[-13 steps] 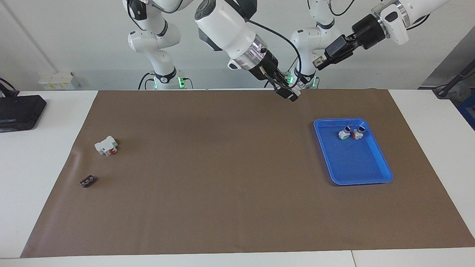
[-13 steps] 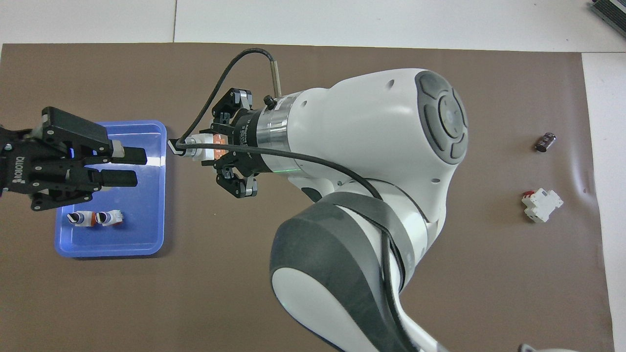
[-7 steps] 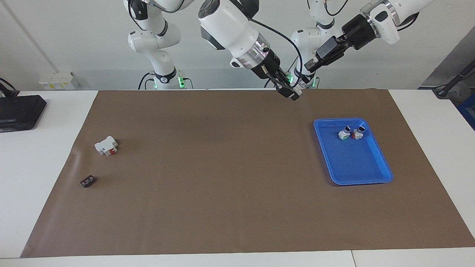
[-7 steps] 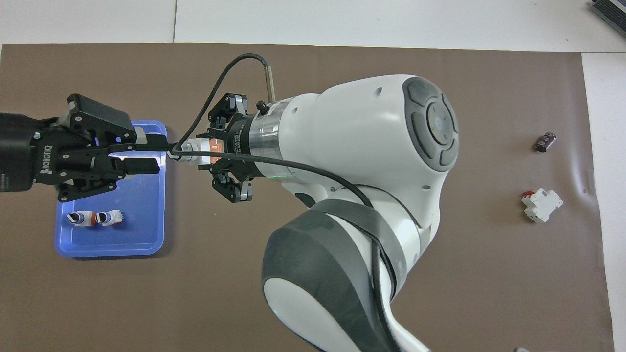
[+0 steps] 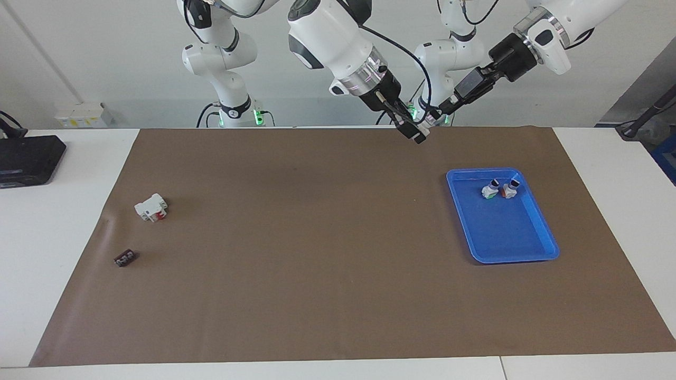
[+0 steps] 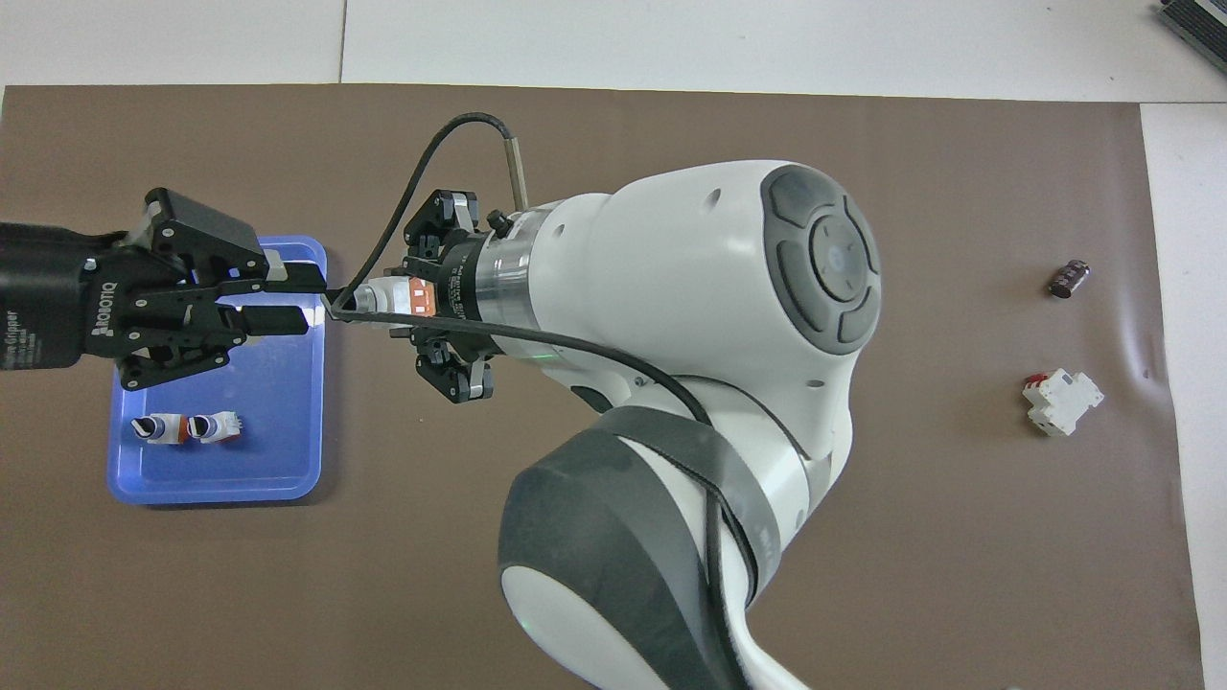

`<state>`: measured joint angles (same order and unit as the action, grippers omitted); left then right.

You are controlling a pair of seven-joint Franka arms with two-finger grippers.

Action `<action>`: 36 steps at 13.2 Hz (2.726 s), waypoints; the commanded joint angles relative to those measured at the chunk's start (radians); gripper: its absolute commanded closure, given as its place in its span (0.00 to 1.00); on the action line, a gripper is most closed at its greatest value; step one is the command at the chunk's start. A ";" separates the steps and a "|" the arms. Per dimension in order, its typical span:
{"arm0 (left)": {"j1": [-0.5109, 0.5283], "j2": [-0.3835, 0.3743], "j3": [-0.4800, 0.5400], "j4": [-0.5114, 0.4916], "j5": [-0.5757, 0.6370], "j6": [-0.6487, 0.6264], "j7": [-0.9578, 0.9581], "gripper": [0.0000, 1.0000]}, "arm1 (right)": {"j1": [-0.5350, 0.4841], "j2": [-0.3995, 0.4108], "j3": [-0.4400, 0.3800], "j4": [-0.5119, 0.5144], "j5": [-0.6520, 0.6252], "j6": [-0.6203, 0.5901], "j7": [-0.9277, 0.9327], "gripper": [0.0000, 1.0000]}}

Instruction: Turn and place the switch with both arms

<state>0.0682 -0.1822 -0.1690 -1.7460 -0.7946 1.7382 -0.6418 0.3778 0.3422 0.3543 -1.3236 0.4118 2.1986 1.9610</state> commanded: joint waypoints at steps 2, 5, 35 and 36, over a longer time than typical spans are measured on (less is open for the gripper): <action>-0.021 -0.023 -0.001 -0.030 0.031 0.020 -0.015 0.60 | -0.003 -0.012 0.005 -0.009 -0.013 0.007 0.003 1.00; -0.033 -0.023 -0.007 -0.032 0.032 0.032 -0.025 0.60 | -0.003 -0.012 0.005 -0.009 -0.013 0.007 0.003 1.00; -0.039 -0.025 -0.015 -0.076 0.034 0.089 -0.349 1.00 | -0.003 -0.025 0.005 -0.009 -0.019 0.006 0.004 1.00; -0.039 -0.025 -0.014 -0.078 0.034 0.087 -0.404 1.00 | -0.003 -0.025 0.005 -0.009 -0.019 0.006 0.004 1.00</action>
<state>0.0320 -0.1880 -0.1807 -1.7763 -0.7764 1.7898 -0.9395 0.3774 0.3419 0.3528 -1.3307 0.3983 2.1987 1.9609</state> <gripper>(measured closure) 0.890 0.590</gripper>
